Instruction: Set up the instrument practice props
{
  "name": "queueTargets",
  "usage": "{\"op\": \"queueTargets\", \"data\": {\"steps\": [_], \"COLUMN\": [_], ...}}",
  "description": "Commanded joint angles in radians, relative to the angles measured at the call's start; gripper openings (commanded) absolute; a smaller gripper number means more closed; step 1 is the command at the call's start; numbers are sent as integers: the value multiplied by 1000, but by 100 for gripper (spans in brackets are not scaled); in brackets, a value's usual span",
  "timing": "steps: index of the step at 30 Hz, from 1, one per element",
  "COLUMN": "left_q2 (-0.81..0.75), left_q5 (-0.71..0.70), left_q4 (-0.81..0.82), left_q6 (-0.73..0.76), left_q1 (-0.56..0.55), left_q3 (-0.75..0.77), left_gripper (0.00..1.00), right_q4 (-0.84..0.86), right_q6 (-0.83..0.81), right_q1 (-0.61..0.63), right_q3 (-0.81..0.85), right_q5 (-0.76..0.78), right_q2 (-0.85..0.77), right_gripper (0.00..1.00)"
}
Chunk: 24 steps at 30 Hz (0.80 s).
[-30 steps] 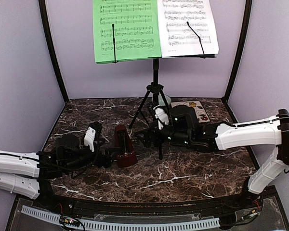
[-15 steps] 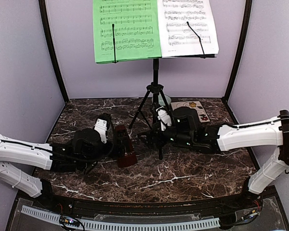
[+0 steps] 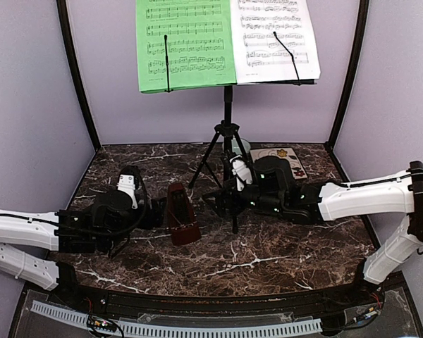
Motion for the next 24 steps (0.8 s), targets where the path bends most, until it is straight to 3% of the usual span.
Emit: {"op": "queueTargets", "data": {"steps": [1, 11, 19, 24], "left_q2": [-43, -29, -108, -162], "left_q5": [-9, 8, 138, 139], "left_q4": [-61, -156, -209, -265], "left_q6": [-55, -179, -289, -355], "left_q1": [-2, 26, 149, 188], "left_q3": [-54, -89, -180, -219], "left_gripper": [86, 85, 83, 83], "right_q4": [52, 46, 47, 45], "right_q6": [5, 7, 9, 9], "right_q1": [-9, -17, -21, -23], "right_q3": [-16, -12, -12, -11], "right_q5": [-7, -13, -17, -16], "right_q2": [-15, -6, -3, -3], "right_gripper": [88, 88, 88, 88]}}
